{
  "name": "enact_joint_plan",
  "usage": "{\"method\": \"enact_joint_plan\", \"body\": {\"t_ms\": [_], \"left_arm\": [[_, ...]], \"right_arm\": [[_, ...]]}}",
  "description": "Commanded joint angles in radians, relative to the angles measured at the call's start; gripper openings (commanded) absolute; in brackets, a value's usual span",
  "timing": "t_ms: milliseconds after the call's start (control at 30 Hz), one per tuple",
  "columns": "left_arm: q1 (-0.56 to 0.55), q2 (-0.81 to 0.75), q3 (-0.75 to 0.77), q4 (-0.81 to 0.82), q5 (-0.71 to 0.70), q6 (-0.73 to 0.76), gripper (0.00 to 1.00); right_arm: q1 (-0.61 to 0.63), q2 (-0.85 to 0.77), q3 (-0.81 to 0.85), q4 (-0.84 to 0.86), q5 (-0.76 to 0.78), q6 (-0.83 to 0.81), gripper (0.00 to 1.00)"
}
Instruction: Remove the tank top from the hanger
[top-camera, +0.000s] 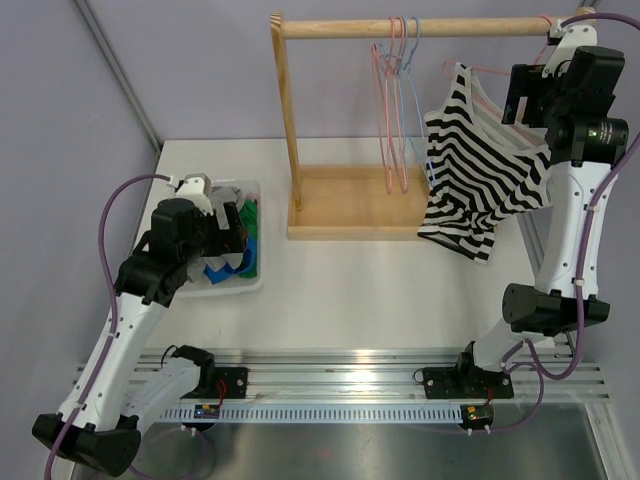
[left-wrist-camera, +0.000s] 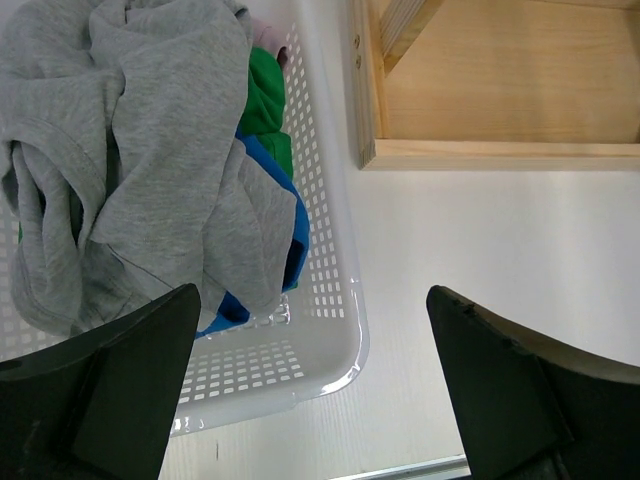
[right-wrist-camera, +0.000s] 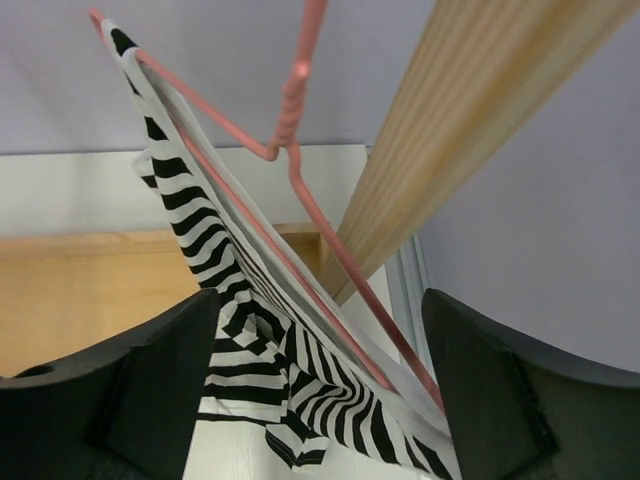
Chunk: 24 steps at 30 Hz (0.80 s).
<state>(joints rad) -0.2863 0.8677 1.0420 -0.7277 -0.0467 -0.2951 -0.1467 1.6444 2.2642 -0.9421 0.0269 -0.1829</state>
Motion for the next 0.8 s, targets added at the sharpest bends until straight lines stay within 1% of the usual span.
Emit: {"method": "enact_joint_plan", "body": {"t_ms": [0,33,67,100,133,233,267,400,433,500,533,567,767], "left_arm": [[-0.002,-0.036,-0.014,0.077,0.031,0.027,0.99],[-0.002,-0.036,-0.019,0.079,0.033,0.028,0.99],[-0.002,-0.038,-0.023,0.076,0.033,0.028,0.99],[-0.002,-0.038,-0.023,0.077,0.034,0.028,0.99],[-0.002,-0.038,-0.025,0.079,0.039,0.03,0.99],[-0.002,-0.035,-0.03,0.08,0.041,0.03,0.99],[-0.002,-0.035,-0.033,0.08,0.066,0.03,0.99],[-0.002,-0.033,-0.036,0.079,0.07,0.03,0.99],[-0.002,-0.033,-0.036,0.079,0.073,0.03,0.99],[-0.002,-0.027,-0.036,0.079,0.07,0.03,0.99],[-0.002,-0.026,-0.036,0.074,0.07,0.03,0.99],[-0.002,-0.022,-0.036,0.074,0.07,0.03,0.99],[-0.002,-0.022,-0.037,0.074,0.061,0.028,0.99]], "right_arm": [[-0.014,0.028,0.003,0.045,-0.149,-0.058,0.86],[-0.014,0.031,0.006,0.029,-0.21,-0.052,0.8],[-0.016,0.038,0.018,0.023,-0.237,-0.035,0.75],[-0.016,0.04,0.023,0.014,-0.289,-0.024,0.65],[-0.016,0.04,0.026,0.008,-0.313,-0.017,0.61],[-0.016,0.025,0.006,0.014,-0.383,0.016,0.52],[-0.016,0.011,-0.005,0.017,-0.395,0.019,0.48],[-0.014,-0.018,-0.044,0.042,-0.416,0.057,0.4],[-0.016,-0.026,-0.064,0.055,-0.42,0.069,0.37],[-0.016,-0.043,-0.072,0.06,-0.421,0.079,0.27],[-0.016,-0.049,-0.075,0.069,-0.423,0.097,0.21],[-0.016,-0.057,-0.075,0.072,-0.424,0.108,0.0],[-0.013,-0.095,-0.051,0.106,-0.486,0.172,0.0]]}}
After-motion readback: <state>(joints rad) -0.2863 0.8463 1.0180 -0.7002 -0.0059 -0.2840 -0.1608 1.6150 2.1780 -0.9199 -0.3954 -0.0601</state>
